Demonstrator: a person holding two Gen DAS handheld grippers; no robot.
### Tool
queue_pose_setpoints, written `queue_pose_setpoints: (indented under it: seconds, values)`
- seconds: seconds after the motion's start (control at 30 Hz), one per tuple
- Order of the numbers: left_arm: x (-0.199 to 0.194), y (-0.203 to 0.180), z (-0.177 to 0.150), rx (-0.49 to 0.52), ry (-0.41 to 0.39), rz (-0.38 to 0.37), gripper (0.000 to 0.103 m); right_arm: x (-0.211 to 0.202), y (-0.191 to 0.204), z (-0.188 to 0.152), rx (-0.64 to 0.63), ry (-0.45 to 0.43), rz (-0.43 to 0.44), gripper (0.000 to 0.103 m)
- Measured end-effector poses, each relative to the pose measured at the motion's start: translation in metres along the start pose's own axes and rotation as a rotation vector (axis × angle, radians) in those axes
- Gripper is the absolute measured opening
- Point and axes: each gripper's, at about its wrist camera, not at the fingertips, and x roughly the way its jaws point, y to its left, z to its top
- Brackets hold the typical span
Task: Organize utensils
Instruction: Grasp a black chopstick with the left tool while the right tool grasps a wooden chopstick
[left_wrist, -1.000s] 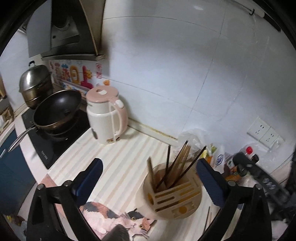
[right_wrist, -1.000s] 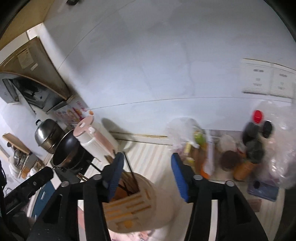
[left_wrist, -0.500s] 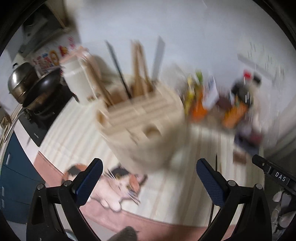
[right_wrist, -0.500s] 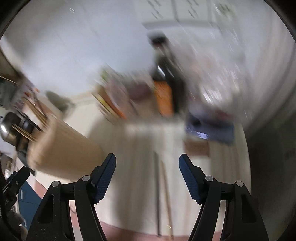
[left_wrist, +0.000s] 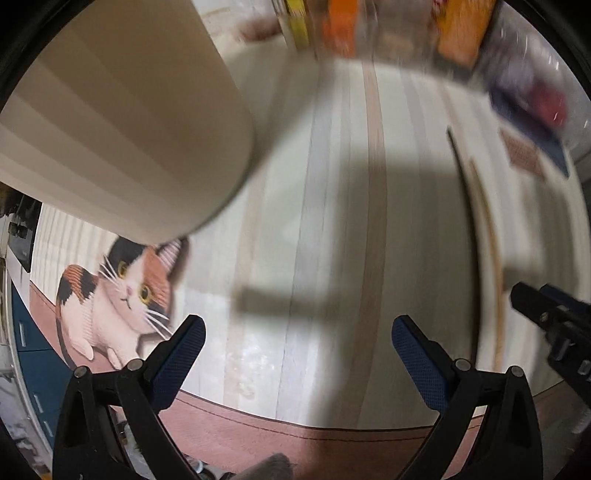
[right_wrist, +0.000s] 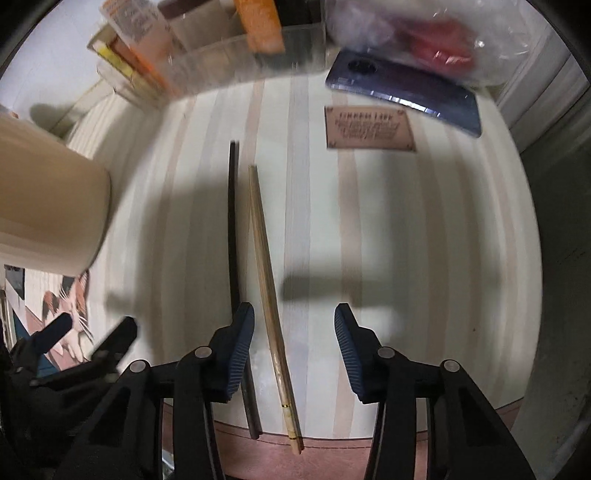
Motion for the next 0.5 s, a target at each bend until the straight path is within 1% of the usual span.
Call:
queue_pose_setpoints:
  seconds: [0.17, 0.23, 0.27, 0.3, 0.33, 0.4, 0.5]
  values:
    - [0.011, -0.005, -0.006, 0.025, 0.027, 0.004, 0.103, 0.013, 0.004, -0.005, -0.021, 0.029, -0.018, 0.045]
    - [0.012, -0.008, -0.006, 0.034, 0.025, 0.004, 0.103, 0.018, 0.004, -0.007, -0.032, 0.043, -0.034, 0.04]
    - [0.012, -0.008, -0.007, 0.037, 0.023, 0.003, 0.103, 0.017, 0.005, -0.008, -0.044, 0.028, -0.043, 0.038]
    - [0.011, -0.009, -0.007, 0.041, 0.021, 0.003, 0.103, 0.018, 0.005, -0.009, -0.054, 0.031, -0.051, 0.033]
    - [0.01, -0.011, -0.006, 0.042, 0.021, -0.002, 0.103, 0.017, 0.004, -0.01, -0.056, 0.027, -0.059, 0.021]
    - [0.007, -0.017, -0.004, 0.048, 0.014, -0.018, 0.103, 0.017, -0.003, -0.01, -0.041, 0.03, -0.077, 0.007]
    - [-0.003, -0.034, 0.001, 0.078, -0.008, -0.036, 0.103, 0.013, -0.027, -0.013, 0.012, 0.025, -0.099, 0.007]
